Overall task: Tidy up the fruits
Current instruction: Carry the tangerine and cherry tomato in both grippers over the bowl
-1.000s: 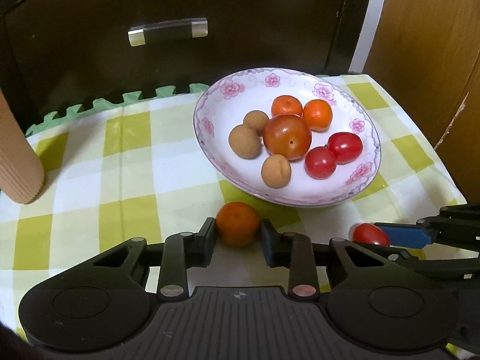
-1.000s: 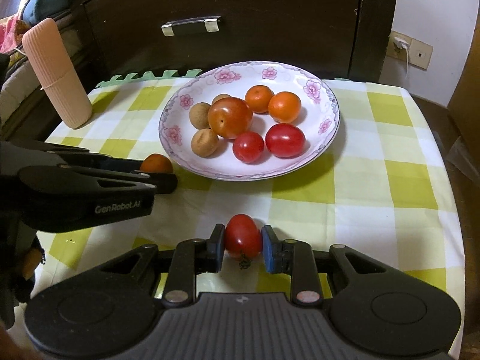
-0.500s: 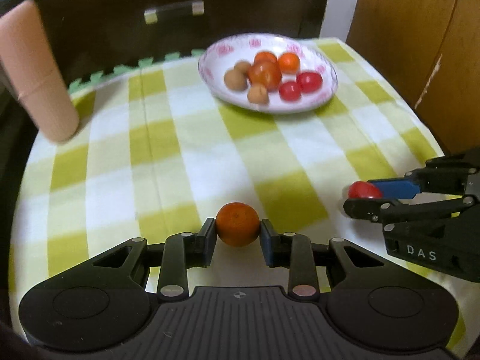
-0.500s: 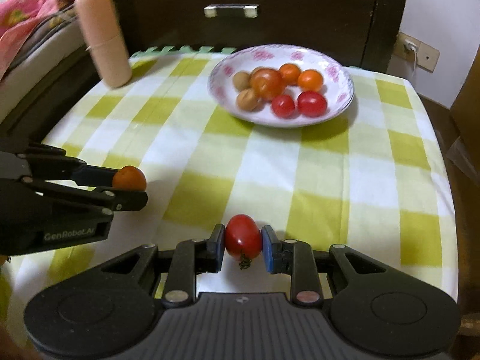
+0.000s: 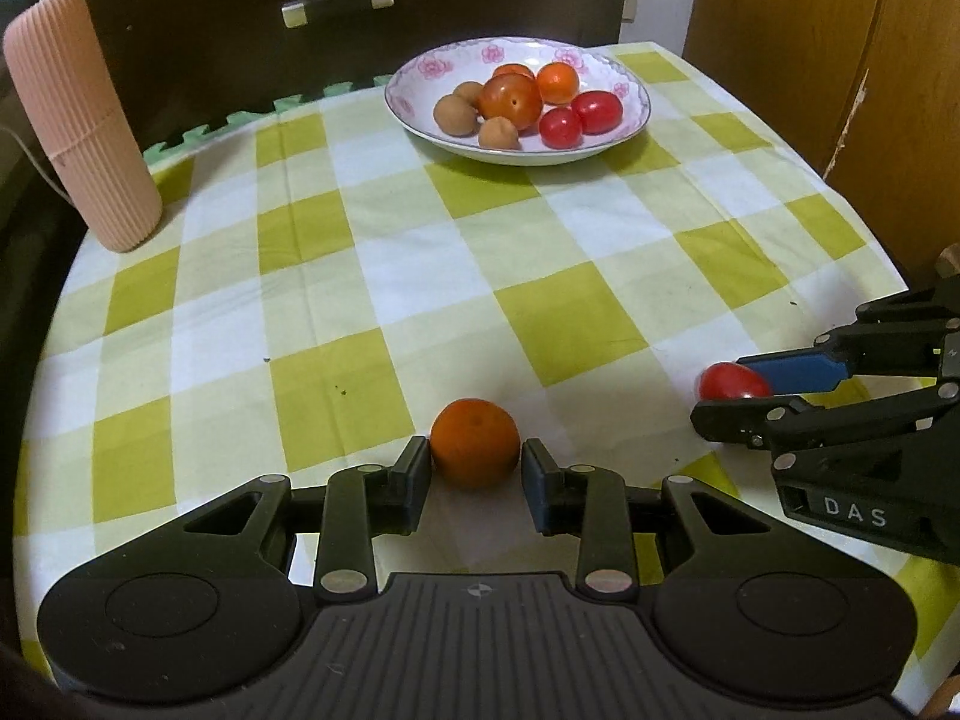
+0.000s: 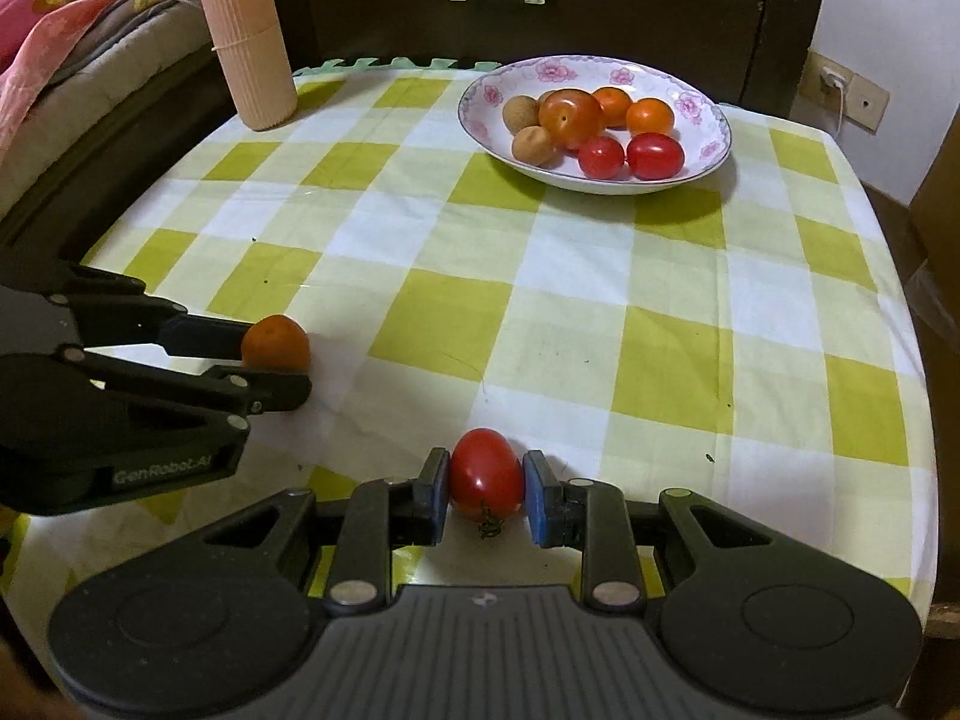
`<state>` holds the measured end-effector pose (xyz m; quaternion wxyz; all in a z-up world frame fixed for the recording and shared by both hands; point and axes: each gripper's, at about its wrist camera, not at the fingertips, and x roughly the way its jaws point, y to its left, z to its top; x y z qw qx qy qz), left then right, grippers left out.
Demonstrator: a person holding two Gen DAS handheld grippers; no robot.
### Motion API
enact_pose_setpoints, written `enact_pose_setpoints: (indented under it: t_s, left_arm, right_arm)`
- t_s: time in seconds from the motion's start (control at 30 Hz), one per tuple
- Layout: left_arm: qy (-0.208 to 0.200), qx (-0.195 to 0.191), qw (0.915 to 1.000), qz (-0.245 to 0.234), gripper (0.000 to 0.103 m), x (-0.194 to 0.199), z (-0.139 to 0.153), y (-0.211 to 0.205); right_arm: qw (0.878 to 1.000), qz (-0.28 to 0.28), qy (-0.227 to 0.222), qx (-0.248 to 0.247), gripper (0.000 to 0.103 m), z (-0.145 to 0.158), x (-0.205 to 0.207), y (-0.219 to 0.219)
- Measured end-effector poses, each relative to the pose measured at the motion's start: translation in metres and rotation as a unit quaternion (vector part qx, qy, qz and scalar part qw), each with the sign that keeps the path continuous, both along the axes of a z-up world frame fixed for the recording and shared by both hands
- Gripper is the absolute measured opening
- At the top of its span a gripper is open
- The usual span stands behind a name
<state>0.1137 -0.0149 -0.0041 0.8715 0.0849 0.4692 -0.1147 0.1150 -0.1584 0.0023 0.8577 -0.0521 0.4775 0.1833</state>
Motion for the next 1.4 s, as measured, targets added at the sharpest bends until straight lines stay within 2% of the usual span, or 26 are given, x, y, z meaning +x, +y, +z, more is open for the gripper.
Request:
enact_pose_setpoints:
  t_s: [0.03,0.1,0.17,0.23,0.43,0.67,0.73,0.8,0.83,1.0,1.4]
  left_arm:
    - [0.000,-0.003,1.0000,0.001,0.045,0.000,0.001,0.001]
    - [-0.004,-0.007,1.0000,0.003,0.059,-0.001,0.004,0.003]
    - [-0.011,-0.006,0.9999,0.000,0.061,-0.003,0.006,0.004]
    - [-0.014,-0.003,0.9999,-0.004,0.064,-0.004,0.007,0.004]
    - [-0.007,0.000,1.0000,-0.006,0.066,-0.001,-0.001,0.005]
    - [-0.005,0.003,1.0000,-0.007,0.061,0.003,-0.004,0.003]
    - [-0.003,0.000,1.0000,-0.006,0.056,0.003,-0.003,0.003]
    - [-0.001,-0.001,1.0000,-0.004,0.041,0.003,-0.002,0.002]
    - [0.002,-0.004,1.0000,-0.004,0.039,0.003,-0.001,0.002]
    - [0.006,-0.003,0.9999,-0.009,0.039,0.002,0.002,-0.002]
    - [-0.022,-0.022,0.9995,-0.010,0.039,0.004,0.020,-0.010]
  right_arm:
    - [1.000,0.000,0.002,0.002,0.026,0.000,0.000,-0.001]
    - [1.000,-0.001,0.004,0.009,0.028,0.000,0.002,-0.003]
    - [1.000,0.002,0.007,0.013,0.035,0.000,0.002,-0.003]
    - [1.000,0.004,0.009,0.015,0.038,0.000,0.003,-0.004]
    - [1.000,0.005,0.008,0.019,0.039,0.000,0.002,-0.007]
    - [1.000,0.008,0.005,0.002,0.037,0.000,0.002,-0.001]
    - [1.000,0.006,0.003,-0.005,0.026,0.000,0.001,0.000]
    - [1.000,0.003,0.005,-0.005,0.026,0.001,0.002,-0.001]
    - [1.000,0.004,0.007,-0.004,0.026,0.001,0.002,0.000]
    - [1.000,0.008,0.006,0.003,0.025,0.004,0.000,0.002]
    - [0.999,-0.025,-0.012,0.034,0.025,0.020,0.010,-0.007]
